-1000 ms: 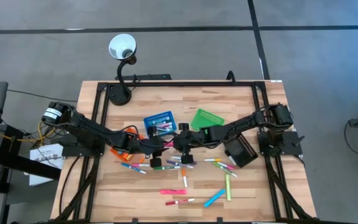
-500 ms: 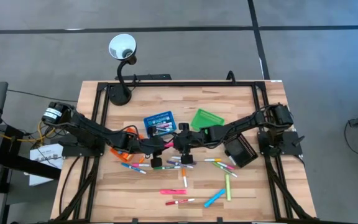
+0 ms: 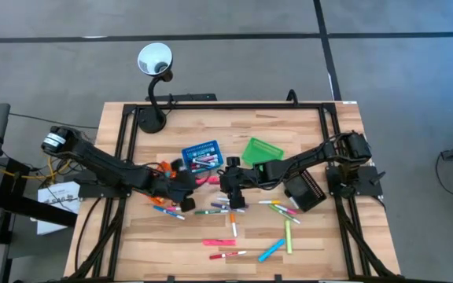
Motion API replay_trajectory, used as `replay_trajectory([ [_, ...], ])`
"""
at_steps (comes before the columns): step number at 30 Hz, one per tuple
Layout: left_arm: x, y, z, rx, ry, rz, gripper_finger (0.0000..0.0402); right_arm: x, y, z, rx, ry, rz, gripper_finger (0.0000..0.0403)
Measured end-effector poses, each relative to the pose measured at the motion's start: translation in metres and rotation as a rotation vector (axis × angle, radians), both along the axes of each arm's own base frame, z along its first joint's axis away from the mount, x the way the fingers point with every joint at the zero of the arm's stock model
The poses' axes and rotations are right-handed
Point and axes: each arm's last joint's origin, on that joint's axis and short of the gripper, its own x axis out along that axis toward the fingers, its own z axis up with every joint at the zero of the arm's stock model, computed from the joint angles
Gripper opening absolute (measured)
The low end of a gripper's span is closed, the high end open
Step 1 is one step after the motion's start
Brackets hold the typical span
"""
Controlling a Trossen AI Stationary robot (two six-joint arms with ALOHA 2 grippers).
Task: Pick & Place Markers
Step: Put the middle right pink highlighter pen into the orange basket
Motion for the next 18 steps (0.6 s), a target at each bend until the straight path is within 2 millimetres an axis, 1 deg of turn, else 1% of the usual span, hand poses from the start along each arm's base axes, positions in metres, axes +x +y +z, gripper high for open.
replay_trajectory([
  [4,-0.032,0.003,0.022,-0.090,-0.005,0.082,0.0071,-0.001,0.000,-0.001,0.013,0.010,-0.015,0.0234],
  [8,-0.066,0.008,0.035,-0.150,0.024,0.150,0.0074,-0.002,0.000,-0.002,0.011,0.024,-0.014,0.0234],
  [13,-0.097,0.017,0.040,-0.216,0.082,0.274,0.0075,-0.002,0.000,-0.002,0.025,0.027,-0.028,0.0234],
  [16,-0.106,0.020,0.037,-0.230,0.135,0.345,0.0075,-0.002,0.000,-0.002,0.032,0.027,-0.033,0.0234],
  [18,-0.108,0.021,0.034,-0.257,0.179,0.378,0.0075,-0.002,0.000,-0.002,0.032,0.031,-0.033,0.0234],
])
